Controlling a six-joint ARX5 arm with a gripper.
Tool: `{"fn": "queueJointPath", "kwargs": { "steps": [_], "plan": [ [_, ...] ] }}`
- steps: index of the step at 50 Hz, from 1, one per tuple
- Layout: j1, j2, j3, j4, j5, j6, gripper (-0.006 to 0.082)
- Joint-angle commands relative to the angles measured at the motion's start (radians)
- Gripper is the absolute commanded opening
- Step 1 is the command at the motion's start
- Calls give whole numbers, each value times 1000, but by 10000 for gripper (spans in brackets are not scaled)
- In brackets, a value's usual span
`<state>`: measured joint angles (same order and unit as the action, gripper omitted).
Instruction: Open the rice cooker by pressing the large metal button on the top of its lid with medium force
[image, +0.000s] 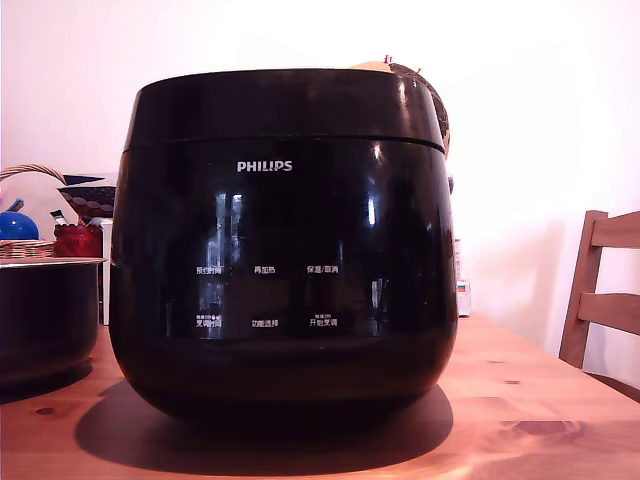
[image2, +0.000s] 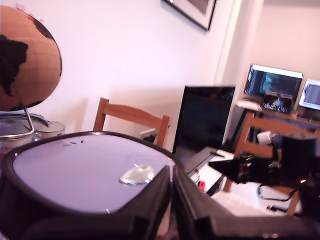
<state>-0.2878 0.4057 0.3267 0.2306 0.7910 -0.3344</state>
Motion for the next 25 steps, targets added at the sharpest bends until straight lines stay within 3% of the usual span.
{"fn": "queueJointPath", "kwargs": {
  "steps": [1,11,25],
  "plan": [
    [-29,52,19,37,-17,38,-21],
    [-140,242,79,94,-79,124,-21],
    [-309,470,183,100,-264,317,-21]
  ]
}}
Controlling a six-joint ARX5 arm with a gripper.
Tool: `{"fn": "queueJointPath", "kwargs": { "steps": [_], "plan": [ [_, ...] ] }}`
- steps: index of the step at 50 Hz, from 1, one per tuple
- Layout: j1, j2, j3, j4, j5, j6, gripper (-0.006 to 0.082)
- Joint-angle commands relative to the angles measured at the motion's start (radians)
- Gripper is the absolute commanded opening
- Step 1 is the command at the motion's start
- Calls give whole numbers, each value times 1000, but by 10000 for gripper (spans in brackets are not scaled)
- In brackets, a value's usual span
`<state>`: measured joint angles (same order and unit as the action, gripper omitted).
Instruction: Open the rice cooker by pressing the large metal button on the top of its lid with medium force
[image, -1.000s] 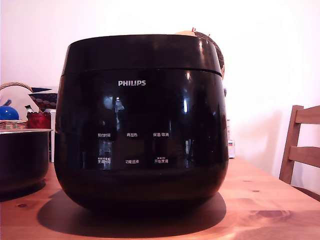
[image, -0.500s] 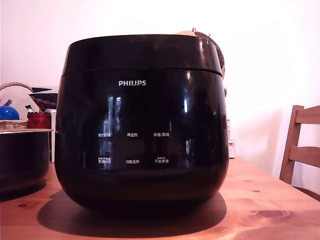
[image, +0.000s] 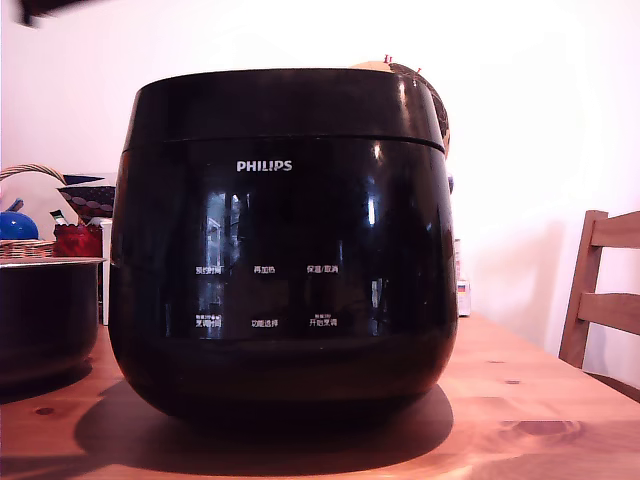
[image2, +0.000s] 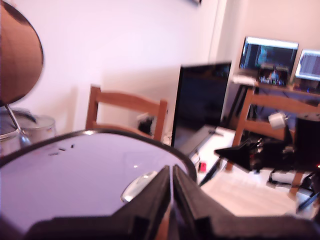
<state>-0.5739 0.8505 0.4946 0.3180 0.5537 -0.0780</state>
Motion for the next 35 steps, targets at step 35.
{"fn": "queueJointPath", "kwargs": {
  "steps": [35],
  "plan": [
    [-153,257,83,9,-230,139,-21]
  ]
}}
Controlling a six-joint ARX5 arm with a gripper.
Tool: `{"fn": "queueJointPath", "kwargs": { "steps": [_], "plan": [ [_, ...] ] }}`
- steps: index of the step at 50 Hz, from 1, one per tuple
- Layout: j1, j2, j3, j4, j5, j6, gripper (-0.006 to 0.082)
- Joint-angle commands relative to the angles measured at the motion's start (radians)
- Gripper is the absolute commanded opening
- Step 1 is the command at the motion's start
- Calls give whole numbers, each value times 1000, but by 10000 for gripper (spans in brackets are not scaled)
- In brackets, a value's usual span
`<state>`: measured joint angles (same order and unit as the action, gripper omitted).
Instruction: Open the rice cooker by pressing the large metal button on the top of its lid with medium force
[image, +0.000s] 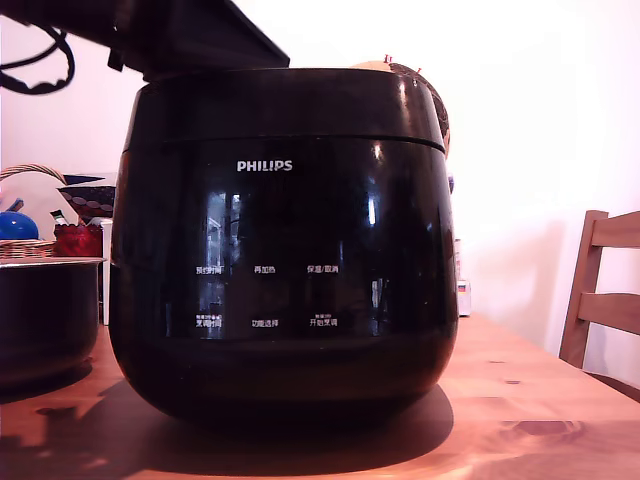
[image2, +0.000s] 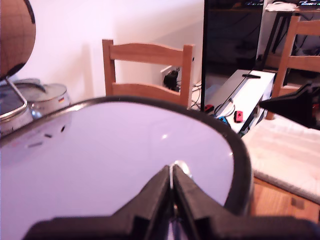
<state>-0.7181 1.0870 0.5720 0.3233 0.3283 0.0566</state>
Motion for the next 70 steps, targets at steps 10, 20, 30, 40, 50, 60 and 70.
{"fn": "queueJointPath", "kwargs": {
  "steps": [10,20,30,40,50,60,70],
  "plan": [
    [-18,21,6,-57,-56,6,-21],
    [-18,27,6,-173,-79,78,-21],
    [-18,54,6,-236,-80,84,-21],
    [-18,102,6,-275,-80,91,-21],
    [-18,143,6,-305,-83,109,-21],
    [-18,156,6,-318,-89,137,-21],
    [-18,159,6,-362,-100,151,-21]
  ]
}}
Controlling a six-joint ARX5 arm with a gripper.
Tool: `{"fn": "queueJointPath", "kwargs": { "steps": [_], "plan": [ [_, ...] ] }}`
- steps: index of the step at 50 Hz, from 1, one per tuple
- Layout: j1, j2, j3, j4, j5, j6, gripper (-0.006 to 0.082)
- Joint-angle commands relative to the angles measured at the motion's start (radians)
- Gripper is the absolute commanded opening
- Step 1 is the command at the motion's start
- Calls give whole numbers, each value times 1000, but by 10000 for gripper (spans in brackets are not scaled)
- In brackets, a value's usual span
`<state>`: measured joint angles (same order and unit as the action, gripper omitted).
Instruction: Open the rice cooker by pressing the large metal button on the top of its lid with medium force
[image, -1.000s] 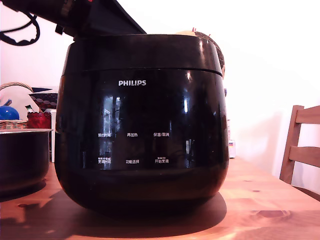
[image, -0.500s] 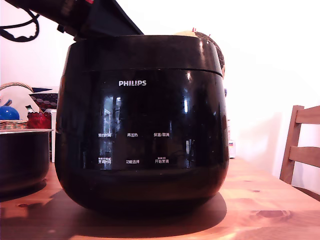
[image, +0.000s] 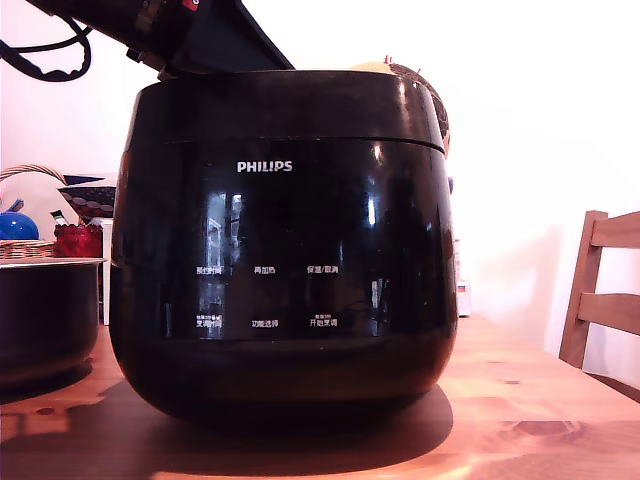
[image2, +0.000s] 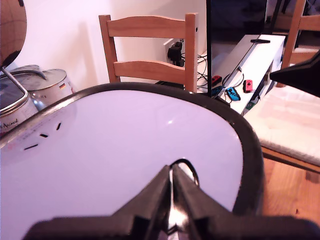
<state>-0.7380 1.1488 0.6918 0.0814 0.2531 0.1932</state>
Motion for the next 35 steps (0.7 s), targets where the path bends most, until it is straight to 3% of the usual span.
{"fn": "queueJointPath", "kwargs": {
  "steps": [1,18,25,35],
  "plan": [
    [2,97,-114,-121,-26,17,-21],
    [2,87,-113,-33,-25,11,-21],
    [2,51,-106,35,-23,-66,-21],
    [2,-48,-89,76,-26,-92,-21]
  ]
}}
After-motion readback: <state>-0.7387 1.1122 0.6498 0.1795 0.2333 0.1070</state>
